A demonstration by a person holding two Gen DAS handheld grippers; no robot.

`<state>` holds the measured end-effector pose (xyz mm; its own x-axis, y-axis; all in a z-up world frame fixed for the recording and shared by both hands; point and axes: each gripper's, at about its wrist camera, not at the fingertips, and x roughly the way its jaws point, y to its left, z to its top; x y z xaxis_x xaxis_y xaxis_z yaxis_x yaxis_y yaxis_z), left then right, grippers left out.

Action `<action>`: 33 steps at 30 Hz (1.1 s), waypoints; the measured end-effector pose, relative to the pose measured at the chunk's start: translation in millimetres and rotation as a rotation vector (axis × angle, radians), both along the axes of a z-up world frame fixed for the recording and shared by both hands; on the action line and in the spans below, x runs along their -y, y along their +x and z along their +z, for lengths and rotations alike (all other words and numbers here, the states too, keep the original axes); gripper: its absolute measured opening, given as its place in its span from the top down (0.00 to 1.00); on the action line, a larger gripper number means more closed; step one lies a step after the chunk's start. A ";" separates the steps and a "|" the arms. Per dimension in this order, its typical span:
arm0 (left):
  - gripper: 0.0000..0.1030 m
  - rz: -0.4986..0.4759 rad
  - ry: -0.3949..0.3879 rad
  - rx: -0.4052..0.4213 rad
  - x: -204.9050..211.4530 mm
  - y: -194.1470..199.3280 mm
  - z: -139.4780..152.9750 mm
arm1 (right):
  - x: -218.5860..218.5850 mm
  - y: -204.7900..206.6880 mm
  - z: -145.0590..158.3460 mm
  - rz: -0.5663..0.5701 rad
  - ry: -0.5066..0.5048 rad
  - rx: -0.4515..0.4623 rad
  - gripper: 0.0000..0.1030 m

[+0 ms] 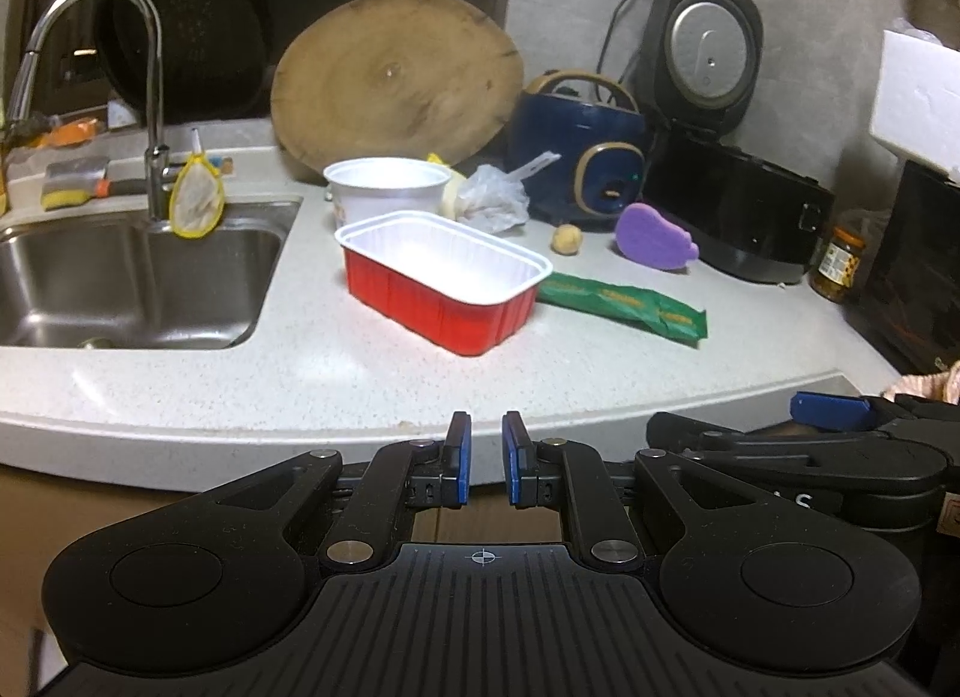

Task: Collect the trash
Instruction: 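Move the left gripper to the red-and-white tray and grasp its rim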

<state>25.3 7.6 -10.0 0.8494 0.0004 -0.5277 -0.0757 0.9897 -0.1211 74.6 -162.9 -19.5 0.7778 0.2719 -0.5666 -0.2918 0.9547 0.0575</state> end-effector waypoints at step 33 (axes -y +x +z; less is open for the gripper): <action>0.76 0.185 -0.120 -0.223 -63.8 200.4 -11.6 | -45.6 210.7 -18.6 0.240 -0.056 -0.003 0.00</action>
